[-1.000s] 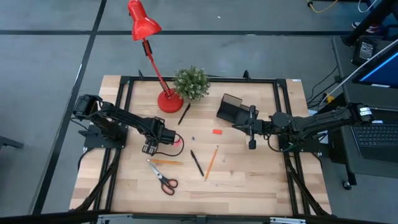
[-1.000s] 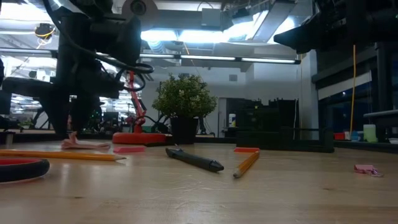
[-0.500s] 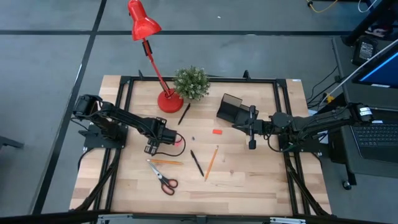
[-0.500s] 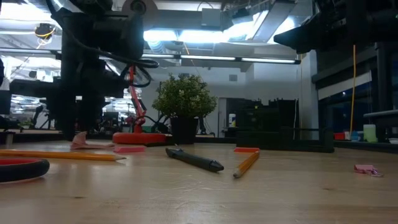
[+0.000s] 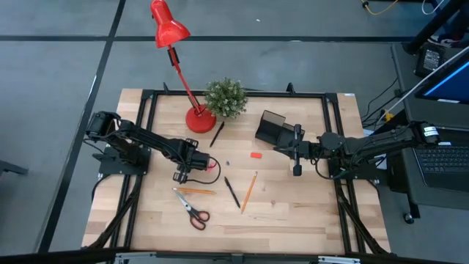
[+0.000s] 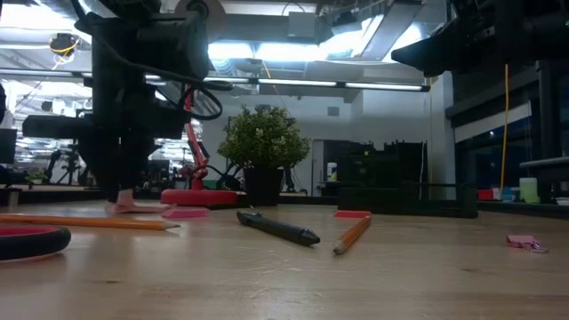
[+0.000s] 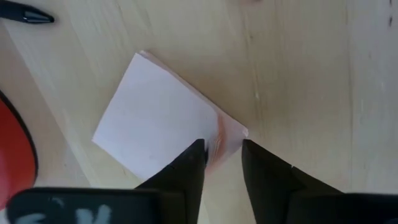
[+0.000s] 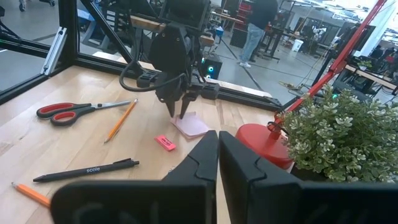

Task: Pick and place office supplies into organizer
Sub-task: Put the pink sticky notes into the black desk organizer

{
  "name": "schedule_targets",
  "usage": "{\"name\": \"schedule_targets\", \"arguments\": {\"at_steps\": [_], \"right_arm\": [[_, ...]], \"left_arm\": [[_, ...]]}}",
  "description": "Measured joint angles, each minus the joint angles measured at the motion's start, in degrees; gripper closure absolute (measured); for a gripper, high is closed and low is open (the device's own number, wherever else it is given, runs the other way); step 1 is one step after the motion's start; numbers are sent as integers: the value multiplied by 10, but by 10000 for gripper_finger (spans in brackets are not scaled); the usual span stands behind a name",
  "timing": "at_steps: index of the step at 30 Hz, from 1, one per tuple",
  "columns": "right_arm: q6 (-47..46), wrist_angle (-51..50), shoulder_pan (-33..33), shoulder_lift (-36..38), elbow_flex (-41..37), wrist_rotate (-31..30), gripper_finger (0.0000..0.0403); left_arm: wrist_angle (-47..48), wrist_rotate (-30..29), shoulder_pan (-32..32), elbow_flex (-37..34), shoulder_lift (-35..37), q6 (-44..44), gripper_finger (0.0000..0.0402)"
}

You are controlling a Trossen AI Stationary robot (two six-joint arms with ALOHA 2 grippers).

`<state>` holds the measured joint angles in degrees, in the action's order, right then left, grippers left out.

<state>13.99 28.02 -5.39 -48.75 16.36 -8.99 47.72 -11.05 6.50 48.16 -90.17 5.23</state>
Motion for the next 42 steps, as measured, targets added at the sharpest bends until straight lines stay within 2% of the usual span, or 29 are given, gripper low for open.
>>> {"name": "schedule_targets", "arguments": {"at_steps": [7, 13, 22, 29, 42], "right_arm": [[0, 0, 0, 0, 0, 0, 384], [-1, 0, 0, 0, 0, 0, 384], [-2, 0, 0, 0, 0, 0, 384], [-4, 0, 0, 0, 0, 0, 384], [-4, 0, 0, 0, 0, 0, 384]], "left_arm": [[-5, -24, 0, 0, 0, -15, 346], [-7, -24, 0, 0, 0, -15, 353], [-10, -25, 4, 0, 0, -20, 315], [-10, -72, 10, 0, 0, -30, 285], [-3, -91, 10, 2, 0, -55, 279]]}}
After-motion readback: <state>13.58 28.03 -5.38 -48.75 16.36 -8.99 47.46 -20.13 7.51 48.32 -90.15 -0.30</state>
